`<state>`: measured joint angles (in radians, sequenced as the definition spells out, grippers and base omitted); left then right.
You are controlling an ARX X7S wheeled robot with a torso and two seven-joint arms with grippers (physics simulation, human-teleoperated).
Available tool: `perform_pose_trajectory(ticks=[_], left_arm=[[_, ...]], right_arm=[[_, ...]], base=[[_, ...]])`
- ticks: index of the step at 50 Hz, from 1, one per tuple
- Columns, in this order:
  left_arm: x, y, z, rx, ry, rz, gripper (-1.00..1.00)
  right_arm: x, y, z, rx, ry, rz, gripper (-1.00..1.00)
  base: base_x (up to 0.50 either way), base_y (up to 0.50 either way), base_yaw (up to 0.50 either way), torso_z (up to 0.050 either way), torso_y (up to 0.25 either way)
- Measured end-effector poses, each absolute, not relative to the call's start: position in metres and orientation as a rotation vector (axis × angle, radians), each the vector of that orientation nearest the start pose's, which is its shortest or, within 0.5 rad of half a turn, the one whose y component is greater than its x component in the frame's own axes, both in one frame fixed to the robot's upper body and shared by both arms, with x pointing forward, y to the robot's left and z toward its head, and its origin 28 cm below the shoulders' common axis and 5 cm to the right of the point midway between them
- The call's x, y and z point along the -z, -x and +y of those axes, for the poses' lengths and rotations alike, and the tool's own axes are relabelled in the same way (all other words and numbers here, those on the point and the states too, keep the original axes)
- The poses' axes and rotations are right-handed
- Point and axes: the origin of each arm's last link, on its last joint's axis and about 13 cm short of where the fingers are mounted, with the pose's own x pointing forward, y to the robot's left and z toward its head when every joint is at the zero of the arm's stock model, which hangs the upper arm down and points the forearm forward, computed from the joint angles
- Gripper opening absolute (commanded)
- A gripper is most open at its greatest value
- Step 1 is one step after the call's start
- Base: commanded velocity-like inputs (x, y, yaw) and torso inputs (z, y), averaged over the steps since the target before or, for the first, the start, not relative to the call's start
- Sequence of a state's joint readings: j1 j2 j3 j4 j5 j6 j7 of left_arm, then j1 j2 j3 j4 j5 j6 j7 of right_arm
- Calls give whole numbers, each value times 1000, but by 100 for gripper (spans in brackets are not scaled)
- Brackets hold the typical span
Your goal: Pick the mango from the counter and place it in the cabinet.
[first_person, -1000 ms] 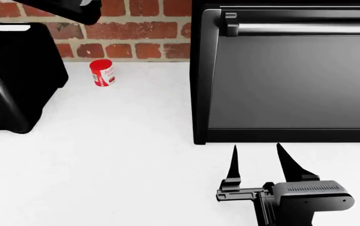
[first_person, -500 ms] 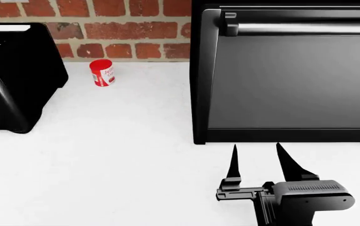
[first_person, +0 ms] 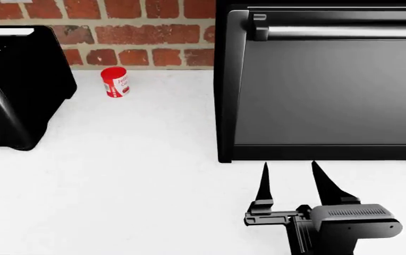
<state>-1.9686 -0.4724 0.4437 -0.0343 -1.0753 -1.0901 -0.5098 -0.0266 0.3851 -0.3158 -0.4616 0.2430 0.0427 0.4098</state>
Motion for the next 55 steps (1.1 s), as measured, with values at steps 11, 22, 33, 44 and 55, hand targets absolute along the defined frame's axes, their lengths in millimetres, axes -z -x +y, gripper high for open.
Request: perform_pose_trajectory(ticks=[11, 22, 33, 44, 55], left_arm=[[-526, -261, 233, 54, -107, -506, -100], [-546, -287, 237, -2, -86, -449, -100], [-560, -308, 243, -72, -61, -408, -100], [-559, -315, 248, -143, -57, -339, -100], [-548, -320, 247, -169, -61, -226, -100]], right_arm=[[-90, -188, -97, -28, 11, -279, 100], [-90, -188, -97, -30, 18, -277, 100], [-90, -188, -96, -32, 25, -276, 100], [-90, -189, -96, -32, 23, -282, 100], [-90, -189, -96, -33, 22, -286, 100]], base=[[0, 0, 0, 0, -3], [0, 0, 0, 0, -2], [0, 0, 0, 0, -3], [0, 0, 0, 0, -3], [0, 0, 0, 0, -3]])
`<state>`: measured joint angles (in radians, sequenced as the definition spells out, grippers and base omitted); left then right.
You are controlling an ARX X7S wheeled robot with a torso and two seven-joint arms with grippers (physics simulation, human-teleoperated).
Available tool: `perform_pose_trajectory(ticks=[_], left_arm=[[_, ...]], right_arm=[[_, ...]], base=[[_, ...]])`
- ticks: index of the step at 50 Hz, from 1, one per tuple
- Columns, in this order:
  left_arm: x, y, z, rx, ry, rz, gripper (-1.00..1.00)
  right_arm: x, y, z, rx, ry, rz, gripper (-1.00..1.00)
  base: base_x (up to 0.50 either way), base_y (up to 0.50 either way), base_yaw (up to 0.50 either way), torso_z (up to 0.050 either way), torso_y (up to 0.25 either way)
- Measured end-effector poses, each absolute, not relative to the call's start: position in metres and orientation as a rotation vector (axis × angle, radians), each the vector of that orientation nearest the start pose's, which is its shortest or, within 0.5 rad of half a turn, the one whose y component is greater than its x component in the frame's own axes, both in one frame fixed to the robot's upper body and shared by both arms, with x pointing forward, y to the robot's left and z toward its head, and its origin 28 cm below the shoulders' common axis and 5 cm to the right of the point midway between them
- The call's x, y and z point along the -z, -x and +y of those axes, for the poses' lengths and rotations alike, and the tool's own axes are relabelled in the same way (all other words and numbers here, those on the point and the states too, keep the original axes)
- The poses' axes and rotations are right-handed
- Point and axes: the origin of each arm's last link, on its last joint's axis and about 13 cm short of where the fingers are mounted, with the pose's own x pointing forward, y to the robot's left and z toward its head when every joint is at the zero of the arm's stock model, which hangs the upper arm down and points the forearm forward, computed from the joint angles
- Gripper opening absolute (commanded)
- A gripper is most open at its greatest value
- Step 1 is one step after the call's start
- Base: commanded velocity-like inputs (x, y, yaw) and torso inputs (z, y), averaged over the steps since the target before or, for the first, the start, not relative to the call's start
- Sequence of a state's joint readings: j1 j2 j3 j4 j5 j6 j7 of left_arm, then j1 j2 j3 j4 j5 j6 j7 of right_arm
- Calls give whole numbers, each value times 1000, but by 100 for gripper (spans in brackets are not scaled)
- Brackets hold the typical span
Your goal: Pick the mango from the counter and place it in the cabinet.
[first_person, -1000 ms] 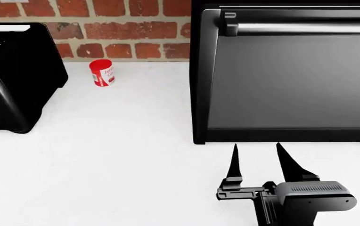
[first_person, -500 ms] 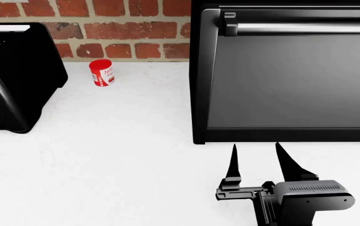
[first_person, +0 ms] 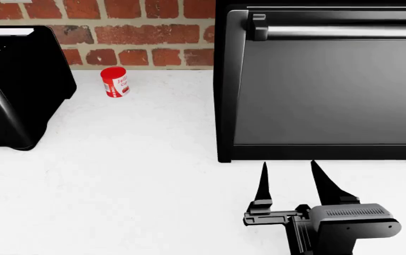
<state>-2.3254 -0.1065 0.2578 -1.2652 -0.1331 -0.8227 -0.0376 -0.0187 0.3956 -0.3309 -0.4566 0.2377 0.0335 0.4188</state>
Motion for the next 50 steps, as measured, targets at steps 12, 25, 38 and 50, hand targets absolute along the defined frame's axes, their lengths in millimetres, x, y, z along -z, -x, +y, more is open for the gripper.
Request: perform_pose_trajectory(ticks=[12, 25, 38, 50], left_arm=[[-550, -317, 246, -190, -80, -212, -100], [-551, -314, 249, -219, -78, -204, 100], [-553, -311, 250, -251, -93, -197, 100], [-553, -312, 247, -204, -99, -202, 100]], right_arm=[[-90, -189, -96, -33, 19, -289, 100], [-90, -189, -96, -32, 25, -289, 100], [-90, -189, -97, -32, 28, -287, 100], [-90, -189, -97, -31, 29, -290, 100]], base=[[0, 0, 0, 0, -4], [0, 0, 0, 0, -4], [0, 0, 0, 0, -5], [0, 0, 0, 0, -4]])
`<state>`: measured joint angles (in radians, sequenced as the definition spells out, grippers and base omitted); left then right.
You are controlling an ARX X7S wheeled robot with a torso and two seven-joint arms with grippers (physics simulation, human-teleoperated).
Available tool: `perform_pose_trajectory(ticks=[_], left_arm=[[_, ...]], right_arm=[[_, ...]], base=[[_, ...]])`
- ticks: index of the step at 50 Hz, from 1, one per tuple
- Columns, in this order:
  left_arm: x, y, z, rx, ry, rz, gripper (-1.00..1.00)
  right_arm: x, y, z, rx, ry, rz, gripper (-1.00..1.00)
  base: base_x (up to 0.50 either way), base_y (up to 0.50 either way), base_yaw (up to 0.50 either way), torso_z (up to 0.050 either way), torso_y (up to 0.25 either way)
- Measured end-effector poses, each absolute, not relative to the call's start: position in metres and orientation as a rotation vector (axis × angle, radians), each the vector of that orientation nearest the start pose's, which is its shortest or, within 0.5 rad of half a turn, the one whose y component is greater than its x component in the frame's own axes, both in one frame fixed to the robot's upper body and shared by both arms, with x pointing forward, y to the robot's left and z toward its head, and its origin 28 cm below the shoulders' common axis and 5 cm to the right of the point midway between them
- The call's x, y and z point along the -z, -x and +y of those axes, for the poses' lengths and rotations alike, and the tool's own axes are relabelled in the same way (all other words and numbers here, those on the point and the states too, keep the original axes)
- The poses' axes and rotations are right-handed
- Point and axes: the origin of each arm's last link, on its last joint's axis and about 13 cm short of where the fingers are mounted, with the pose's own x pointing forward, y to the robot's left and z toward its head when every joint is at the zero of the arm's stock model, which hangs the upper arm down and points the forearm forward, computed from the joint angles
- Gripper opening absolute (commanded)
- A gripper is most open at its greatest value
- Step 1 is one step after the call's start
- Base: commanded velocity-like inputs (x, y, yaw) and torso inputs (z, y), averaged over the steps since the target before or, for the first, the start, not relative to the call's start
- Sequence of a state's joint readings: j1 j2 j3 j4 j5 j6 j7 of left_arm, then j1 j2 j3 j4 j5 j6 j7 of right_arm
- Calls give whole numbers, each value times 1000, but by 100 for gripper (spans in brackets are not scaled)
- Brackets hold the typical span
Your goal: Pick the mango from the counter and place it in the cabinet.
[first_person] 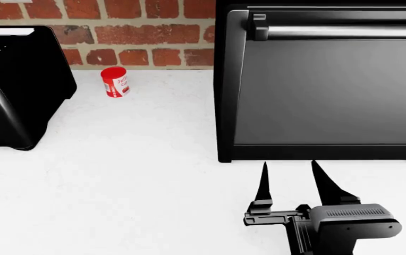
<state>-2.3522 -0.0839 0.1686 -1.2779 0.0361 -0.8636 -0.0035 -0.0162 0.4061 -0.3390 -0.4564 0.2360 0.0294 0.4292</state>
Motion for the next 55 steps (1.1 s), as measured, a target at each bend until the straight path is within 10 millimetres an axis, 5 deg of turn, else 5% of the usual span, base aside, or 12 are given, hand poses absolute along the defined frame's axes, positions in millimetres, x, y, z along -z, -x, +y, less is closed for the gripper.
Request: perform_pose_trajectory(ticks=[24, 55], left_arm=[[-581, -295, 226, 39, -124, -433, 100], [-605, -224, 201, 173, -180, -645, 100]], right_arm=[[-90, -189, -97, -33, 21, -297, 100], [-90, -189, -97, -33, 24, -299, 100]], base=[[0, 0, 0, 0, -3], [0, 0, 0, 0, -3]])
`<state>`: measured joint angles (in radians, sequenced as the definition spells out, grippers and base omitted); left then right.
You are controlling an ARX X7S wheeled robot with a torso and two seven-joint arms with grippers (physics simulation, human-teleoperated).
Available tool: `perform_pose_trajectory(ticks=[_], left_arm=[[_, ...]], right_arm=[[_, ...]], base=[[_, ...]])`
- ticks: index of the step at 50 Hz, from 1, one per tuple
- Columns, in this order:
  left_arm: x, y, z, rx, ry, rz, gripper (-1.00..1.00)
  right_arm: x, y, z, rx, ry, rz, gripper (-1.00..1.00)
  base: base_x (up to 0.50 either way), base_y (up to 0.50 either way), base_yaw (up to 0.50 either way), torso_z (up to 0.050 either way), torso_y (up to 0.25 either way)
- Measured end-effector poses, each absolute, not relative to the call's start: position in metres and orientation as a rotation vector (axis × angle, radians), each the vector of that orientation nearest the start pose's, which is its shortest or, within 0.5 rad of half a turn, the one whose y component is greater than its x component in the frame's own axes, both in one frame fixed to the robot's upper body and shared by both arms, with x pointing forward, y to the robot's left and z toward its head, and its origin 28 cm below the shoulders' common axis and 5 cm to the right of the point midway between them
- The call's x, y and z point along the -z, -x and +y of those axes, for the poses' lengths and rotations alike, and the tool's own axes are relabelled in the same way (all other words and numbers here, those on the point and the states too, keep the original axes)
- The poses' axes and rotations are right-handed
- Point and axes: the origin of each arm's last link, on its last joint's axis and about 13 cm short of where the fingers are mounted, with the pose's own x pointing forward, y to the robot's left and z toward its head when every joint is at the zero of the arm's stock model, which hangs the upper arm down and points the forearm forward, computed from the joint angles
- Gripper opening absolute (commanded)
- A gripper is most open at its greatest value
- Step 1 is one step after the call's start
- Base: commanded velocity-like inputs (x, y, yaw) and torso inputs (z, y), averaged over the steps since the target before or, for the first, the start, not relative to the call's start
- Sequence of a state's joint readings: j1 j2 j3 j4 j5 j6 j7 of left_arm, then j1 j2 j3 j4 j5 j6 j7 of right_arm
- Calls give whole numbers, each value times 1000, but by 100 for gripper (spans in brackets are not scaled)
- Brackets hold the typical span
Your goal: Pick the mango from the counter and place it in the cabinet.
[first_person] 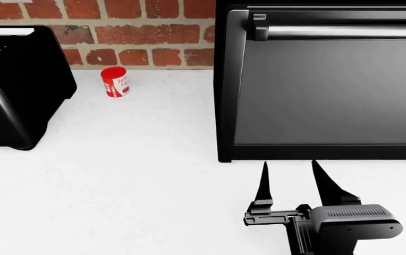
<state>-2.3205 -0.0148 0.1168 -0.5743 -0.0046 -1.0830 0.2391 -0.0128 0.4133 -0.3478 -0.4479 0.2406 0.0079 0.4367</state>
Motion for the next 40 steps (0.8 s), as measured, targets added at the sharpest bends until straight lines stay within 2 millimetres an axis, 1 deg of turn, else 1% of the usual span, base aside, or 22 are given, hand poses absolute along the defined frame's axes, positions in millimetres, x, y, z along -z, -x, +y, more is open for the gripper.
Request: perform_pose_trajectory(ticks=[9, 18, 34, 40], left_arm=[[-596, -202, 196, 207, -192, -667, 100], [-581, -183, 190, 244, -208, -675, 100], [-553, -163, 185, 287, -209, -686, 100], [-544, -153, 184, 295, -216, -702, 100]], right_arm=[[-90, -189, -97, -33, 32, -296, 100], [-90, -189, -97, -33, 38, -295, 100], [-90, -190, -97, -34, 38, -298, 100], [-90, -190, -96, -34, 36, -299, 100]], base=[[0, 0, 0, 0, -3], [0, 0, 0, 0, -3], [0, 0, 0, 0, -3], [0, 0, 0, 0, -4]])
